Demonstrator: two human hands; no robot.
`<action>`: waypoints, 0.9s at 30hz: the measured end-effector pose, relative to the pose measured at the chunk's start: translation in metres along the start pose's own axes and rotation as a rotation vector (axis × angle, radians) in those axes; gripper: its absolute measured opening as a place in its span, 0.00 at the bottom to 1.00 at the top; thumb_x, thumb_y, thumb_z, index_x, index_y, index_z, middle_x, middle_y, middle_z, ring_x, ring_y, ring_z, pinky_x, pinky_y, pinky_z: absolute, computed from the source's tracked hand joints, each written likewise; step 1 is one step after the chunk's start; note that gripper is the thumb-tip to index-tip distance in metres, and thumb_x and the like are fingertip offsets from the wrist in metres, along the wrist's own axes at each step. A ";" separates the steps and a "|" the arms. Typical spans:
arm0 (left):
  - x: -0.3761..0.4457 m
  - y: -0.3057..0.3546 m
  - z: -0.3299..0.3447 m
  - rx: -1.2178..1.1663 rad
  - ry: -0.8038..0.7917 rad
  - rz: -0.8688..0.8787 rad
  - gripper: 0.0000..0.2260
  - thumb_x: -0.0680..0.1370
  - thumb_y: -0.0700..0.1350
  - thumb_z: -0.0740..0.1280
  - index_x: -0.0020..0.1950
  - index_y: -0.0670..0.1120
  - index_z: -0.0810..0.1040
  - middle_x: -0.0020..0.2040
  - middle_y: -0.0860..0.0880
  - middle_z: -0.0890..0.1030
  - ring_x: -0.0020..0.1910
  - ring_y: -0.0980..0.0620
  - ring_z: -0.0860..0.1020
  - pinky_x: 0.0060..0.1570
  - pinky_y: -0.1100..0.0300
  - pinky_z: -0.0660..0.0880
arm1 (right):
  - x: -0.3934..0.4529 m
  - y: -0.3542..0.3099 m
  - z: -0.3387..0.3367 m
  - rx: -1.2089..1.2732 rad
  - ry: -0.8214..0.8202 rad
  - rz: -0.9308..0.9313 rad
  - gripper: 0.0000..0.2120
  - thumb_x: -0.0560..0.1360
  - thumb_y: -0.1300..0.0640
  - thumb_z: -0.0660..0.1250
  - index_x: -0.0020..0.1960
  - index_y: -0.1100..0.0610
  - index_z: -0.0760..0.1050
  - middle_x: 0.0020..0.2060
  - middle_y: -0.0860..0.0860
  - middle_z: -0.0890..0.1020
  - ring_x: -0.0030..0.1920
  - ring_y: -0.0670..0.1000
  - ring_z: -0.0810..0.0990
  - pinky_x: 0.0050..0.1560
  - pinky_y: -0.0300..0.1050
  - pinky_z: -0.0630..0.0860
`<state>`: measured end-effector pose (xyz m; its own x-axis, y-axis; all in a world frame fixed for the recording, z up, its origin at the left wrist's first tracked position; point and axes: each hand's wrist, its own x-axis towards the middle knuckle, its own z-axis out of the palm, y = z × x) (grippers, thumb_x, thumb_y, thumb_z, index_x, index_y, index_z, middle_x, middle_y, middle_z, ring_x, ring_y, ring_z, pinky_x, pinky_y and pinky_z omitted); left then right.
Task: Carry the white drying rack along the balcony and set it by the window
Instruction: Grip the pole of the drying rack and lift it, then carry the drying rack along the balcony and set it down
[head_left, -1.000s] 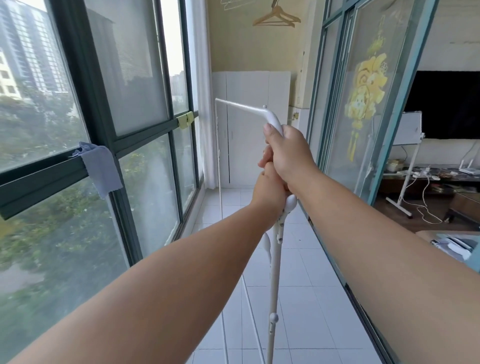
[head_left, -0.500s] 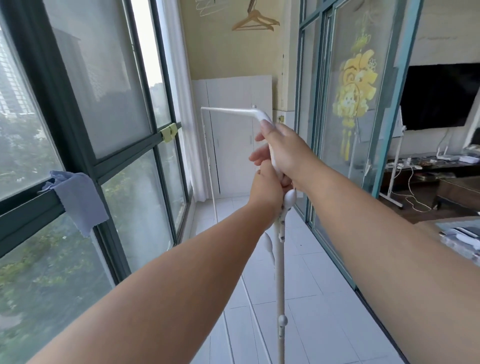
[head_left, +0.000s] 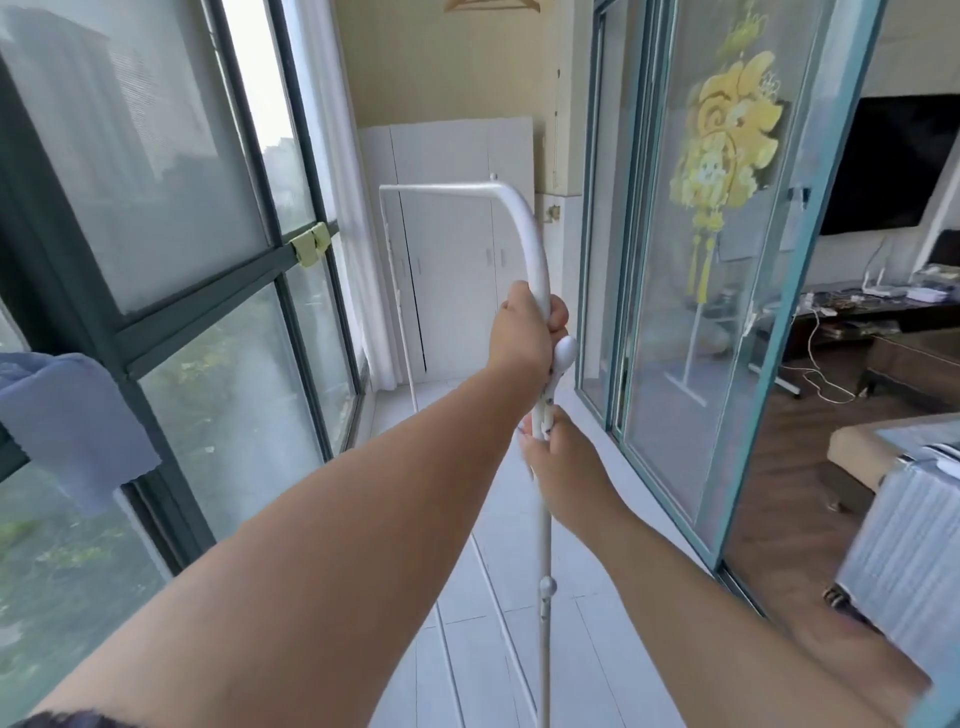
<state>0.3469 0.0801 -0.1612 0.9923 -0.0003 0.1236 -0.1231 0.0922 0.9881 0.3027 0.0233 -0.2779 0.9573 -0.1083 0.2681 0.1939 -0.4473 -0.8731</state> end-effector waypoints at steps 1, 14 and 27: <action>0.011 -0.002 0.001 0.004 0.011 0.000 0.14 0.73 0.48 0.50 0.28 0.47 0.62 0.24 0.48 0.62 0.25 0.49 0.61 0.32 0.56 0.61 | 0.014 0.003 0.002 -0.018 -0.010 0.007 0.07 0.80 0.52 0.60 0.49 0.55 0.72 0.38 0.51 0.77 0.35 0.51 0.75 0.35 0.46 0.70; 0.179 -0.015 0.031 0.038 0.120 0.003 0.10 0.70 0.47 0.49 0.30 0.45 0.61 0.25 0.49 0.64 0.27 0.48 0.61 0.36 0.55 0.63 | 0.191 0.046 -0.002 -0.026 -0.166 -0.055 0.06 0.79 0.56 0.59 0.51 0.57 0.74 0.39 0.51 0.77 0.38 0.51 0.75 0.38 0.45 0.70; 0.318 -0.047 0.031 -0.006 0.035 -0.033 0.11 0.72 0.47 0.49 0.29 0.46 0.59 0.28 0.46 0.59 0.25 0.49 0.58 0.31 0.57 0.58 | 0.321 0.084 0.027 -0.006 -0.147 -0.022 0.07 0.79 0.55 0.60 0.49 0.55 0.75 0.36 0.49 0.77 0.36 0.50 0.75 0.35 0.43 0.70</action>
<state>0.6683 0.0452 -0.1652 0.9956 0.0318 0.0877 -0.0905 0.0982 0.9910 0.6322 -0.0252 -0.2760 0.9739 0.0330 0.2245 0.2147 -0.4533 -0.8651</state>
